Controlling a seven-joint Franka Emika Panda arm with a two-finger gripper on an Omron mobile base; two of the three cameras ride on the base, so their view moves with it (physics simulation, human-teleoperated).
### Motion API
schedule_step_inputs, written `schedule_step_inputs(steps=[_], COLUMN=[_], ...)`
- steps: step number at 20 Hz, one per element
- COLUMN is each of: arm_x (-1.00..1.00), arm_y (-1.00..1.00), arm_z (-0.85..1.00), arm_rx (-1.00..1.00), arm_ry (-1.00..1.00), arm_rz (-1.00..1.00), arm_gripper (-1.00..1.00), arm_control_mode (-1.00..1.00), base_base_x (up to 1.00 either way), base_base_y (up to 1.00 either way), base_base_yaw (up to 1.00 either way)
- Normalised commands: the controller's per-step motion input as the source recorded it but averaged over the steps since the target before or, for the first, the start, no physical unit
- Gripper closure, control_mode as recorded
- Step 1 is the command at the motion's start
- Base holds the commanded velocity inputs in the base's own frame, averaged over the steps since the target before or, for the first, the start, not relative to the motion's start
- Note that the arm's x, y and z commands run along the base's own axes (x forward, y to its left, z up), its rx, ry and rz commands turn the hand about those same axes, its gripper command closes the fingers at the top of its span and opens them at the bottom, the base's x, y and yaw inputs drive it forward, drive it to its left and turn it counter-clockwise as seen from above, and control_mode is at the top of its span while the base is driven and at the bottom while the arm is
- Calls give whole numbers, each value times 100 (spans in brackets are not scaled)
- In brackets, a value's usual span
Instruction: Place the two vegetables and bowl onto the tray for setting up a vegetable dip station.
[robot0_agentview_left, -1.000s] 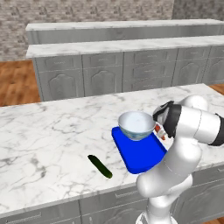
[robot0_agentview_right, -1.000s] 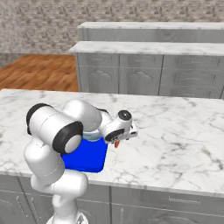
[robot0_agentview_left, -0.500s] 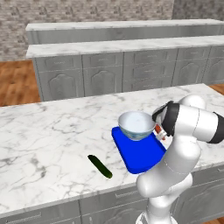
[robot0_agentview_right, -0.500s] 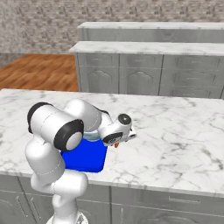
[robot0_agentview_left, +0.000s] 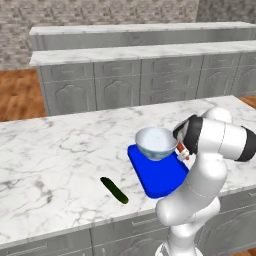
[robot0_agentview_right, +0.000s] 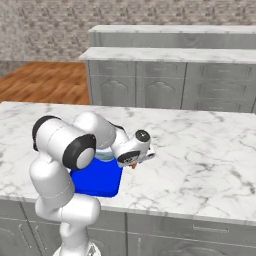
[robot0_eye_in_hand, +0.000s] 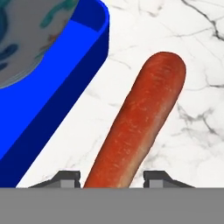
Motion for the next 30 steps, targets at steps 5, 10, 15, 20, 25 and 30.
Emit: schedule_step_inputs(steps=[5, 10, 15, 20, 25, 30], arm_x=[0, 0, -21, -22, -15, -18], arm_y=[0, 0, 4, 14, 8, -3], arm_z=[-16, -12, 11, 33, 52, 31], arm_rx=[4, 2, -2, -7, -8, -6], arm_ry=[1, 1, -3, -11, -7, 1], arm_rz=[1, 0, 0, 0, 0, -2], arm_gripper=[100, 100, 100, 100, 100, 100], arm_control_mode=[-100, -100, -100, -100, -100, -100], base_base_x=[0, 0, 0, 0, 0, 0], base_base_y=[0, 0, 0, 0, 0, 0], base_base_yaw=[0, 0, 0, 0, 0, 0])
